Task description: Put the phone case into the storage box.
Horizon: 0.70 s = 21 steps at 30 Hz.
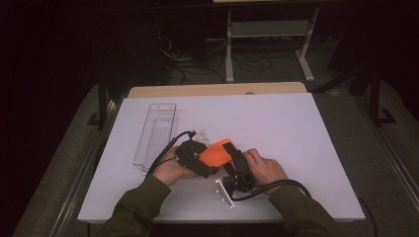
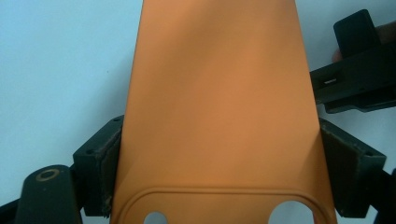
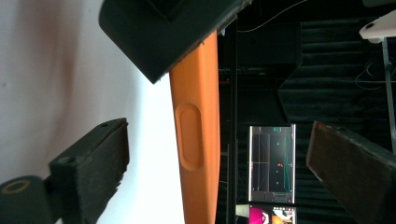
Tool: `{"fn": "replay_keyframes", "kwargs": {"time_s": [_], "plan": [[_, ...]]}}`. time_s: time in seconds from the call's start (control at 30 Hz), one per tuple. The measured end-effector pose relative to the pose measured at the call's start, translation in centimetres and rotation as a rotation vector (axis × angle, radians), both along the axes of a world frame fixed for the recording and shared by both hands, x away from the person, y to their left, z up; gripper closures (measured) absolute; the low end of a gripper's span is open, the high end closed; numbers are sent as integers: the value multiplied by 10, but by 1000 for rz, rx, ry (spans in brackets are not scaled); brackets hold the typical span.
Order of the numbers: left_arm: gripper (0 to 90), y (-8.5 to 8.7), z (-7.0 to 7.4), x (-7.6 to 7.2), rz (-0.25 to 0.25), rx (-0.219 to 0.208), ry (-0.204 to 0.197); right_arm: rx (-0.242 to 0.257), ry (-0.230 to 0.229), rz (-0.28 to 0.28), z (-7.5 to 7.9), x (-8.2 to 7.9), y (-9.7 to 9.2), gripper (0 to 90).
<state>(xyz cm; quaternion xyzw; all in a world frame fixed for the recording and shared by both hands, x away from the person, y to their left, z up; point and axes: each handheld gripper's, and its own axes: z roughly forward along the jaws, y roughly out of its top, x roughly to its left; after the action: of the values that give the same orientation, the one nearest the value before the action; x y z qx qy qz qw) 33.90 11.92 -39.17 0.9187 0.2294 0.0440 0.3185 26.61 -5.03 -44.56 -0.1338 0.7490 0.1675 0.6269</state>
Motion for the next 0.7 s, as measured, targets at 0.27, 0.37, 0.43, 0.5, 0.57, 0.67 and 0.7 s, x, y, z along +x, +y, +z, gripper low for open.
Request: {"fn": "replay_keyframes", "kwargs": {"time_s": [0.27,0.37,0.43,0.5,0.57,0.67,0.7], "plan": [[155,0,0,0,-12,2,-6,-19,6,-4,-1,-2,0,169],[155,0,0,0,-12,2,-8,-24,9,-9,0,-2,0,209],[155,0,0,-1,-11,2,-8,-28,10,-5,1,-3,0,247],[155,-2,-1,-2,6,-18,-3,-32,15,-4,1,-4,1,289],[155,-2,-1,-2,7,-18,0,-38,25,-4,1,-4,1,325],[155,-1,-1,-2,-2,-8,-2,-46,38,-6,1,-4,1,380],[155,-1,-1,-2,-3,-7,-2,-47,38,-4,1,-5,1,392]]}}
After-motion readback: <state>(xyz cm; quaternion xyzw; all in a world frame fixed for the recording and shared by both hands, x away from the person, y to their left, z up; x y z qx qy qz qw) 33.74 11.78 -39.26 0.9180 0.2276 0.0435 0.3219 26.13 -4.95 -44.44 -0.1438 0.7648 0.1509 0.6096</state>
